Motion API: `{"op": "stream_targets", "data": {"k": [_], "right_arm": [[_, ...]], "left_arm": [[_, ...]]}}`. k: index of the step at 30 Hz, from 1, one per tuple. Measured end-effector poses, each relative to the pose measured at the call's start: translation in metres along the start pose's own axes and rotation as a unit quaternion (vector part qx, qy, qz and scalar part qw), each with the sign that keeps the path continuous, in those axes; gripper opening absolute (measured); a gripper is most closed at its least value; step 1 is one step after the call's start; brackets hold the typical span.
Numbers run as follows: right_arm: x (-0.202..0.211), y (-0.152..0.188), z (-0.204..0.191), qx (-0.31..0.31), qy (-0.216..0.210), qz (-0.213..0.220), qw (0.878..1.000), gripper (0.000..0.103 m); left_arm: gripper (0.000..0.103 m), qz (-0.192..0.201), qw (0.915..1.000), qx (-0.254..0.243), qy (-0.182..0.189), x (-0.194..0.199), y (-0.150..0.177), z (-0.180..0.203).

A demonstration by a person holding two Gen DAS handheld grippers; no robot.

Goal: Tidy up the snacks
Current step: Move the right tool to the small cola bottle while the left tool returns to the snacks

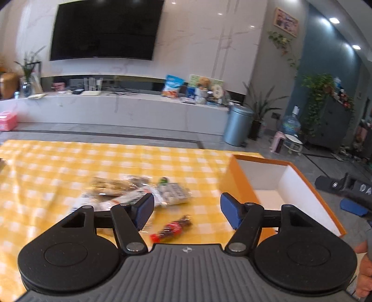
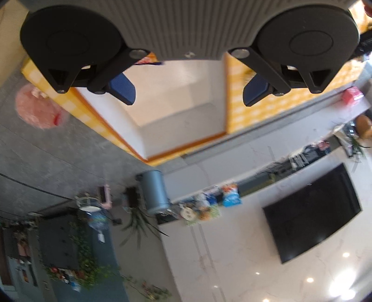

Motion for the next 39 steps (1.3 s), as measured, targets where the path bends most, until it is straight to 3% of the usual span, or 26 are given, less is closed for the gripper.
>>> {"op": "stream_targets", "data": {"k": [7, 12, 14, 18, 22, 24, 26, 29, 34, 39], "right_arm": [[0.008, 0.007, -0.072, 0.041, -0.048, -0.004, 0.998, 0.097], [0.005, 0.018, -0.126, 0.075, -0.078, -0.013, 0.994, 0.097], [-0.002, 0.025, -0.146, 0.094, -0.083, -0.019, 0.992, 0.097], [-0.03, 0.042, -0.175, 0.118, -0.089, -0.046, 0.988, 0.097], [-0.07, 0.071, -0.192, 0.083, -0.123, -0.112, 0.983, 0.097], [-0.094, 0.086, -0.19, 0.054, -0.113, -0.137, 0.983, 0.097], [-0.116, 0.096, -0.177, 0.009, -0.074, -0.146, 0.987, 0.096], [-0.142, 0.111, -0.153, -0.048, -0.037, -0.154, 0.986, 0.09], [-0.174, 0.131, -0.136, -0.033, 0.031, -0.167, 0.985, 0.088], [-0.193, 0.149, -0.137, -0.038, 0.033, -0.179, 0.983, 0.086]], "left_arm": [[0.078, 0.021, 0.9991, 0.007, -0.038, 0.021, -0.009, -0.05], [0.078, 0.022, 0.9972, 0.049, -0.052, 0.026, -0.011, -0.1], [0.084, 0.02, 0.9962, 0.061, -0.06, 0.024, -0.012, -0.116], [0.09, 0.012, 0.9935, 0.079, -0.08, 0.018, -0.004, -0.15], [0.09, -0.006, 0.9922, 0.091, -0.085, 0.003, 0.01, -0.18], [0.09, -0.021, 0.9909, 0.101, -0.086, -0.005, 0.017, -0.191], [0.09, -0.032, 0.9898, 0.107, -0.088, -0.013, 0.023, -0.199], [0.09, -0.042, 0.9876, 0.118, -0.094, -0.025, 0.032, -0.206], [0.09, -0.074, 0.9833, 0.136, -0.095, -0.043, 0.046, -0.212], [0.09, -0.079, 0.9846, 0.129, -0.087, -0.046, 0.049, -0.207]]}}
Point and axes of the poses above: each gripper's, at about its wrist camera, not at the fingertips, and x roughly against the way its jaws point, z to its right, y to its underside, the point moved 10 cm from there along -x, roughly the way its jaws point, and after that the axes turned 5 degrees about -z, right-handed, at the moved point
